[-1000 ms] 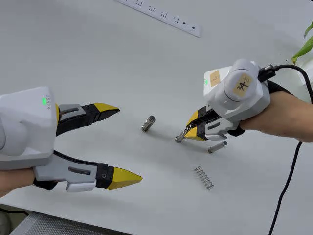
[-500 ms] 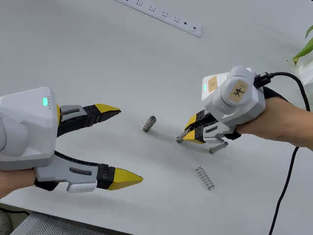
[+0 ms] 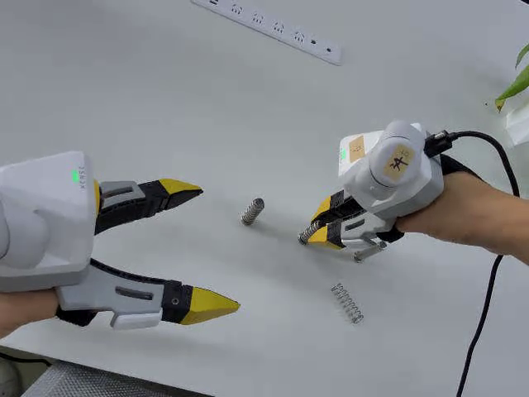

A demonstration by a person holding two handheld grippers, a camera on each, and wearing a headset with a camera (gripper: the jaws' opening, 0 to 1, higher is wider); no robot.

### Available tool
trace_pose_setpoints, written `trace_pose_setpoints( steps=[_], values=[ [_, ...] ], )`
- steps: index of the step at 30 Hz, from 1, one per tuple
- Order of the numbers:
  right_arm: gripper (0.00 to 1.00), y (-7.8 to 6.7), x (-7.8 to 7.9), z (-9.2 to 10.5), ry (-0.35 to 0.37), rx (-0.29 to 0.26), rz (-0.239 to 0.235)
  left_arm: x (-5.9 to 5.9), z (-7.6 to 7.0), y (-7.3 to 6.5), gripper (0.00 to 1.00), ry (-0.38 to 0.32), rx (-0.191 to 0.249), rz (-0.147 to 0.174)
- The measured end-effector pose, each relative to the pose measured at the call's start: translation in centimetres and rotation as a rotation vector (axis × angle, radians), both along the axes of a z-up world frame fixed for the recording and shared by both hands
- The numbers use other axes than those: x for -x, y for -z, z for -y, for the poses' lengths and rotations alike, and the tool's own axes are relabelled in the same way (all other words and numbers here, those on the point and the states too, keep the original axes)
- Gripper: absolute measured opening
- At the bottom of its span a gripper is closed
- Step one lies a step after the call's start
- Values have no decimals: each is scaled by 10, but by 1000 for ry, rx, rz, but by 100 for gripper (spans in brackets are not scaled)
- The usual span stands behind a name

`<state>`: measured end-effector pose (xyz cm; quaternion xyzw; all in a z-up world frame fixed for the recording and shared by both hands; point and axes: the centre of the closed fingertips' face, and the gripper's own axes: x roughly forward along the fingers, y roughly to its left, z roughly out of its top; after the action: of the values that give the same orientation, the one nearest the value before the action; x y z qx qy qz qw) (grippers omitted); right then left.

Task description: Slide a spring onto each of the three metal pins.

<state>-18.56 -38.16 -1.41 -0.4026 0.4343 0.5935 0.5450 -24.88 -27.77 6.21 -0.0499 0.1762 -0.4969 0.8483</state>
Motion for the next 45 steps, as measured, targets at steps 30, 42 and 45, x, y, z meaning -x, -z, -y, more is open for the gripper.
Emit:
trace_pose_setpoints(
  steps=[30,42,45],
  values=[
    [41,-54,-3,2,184,-216,74,9,-3,-14,80,31,-66,29],
    [57,-90,12,23,300,-354,141,16,-1,-21,79,59,-113,42],
    [62,-97,17,31,331,-385,155,18,1,-22,79,72,-128,44]
  ],
)
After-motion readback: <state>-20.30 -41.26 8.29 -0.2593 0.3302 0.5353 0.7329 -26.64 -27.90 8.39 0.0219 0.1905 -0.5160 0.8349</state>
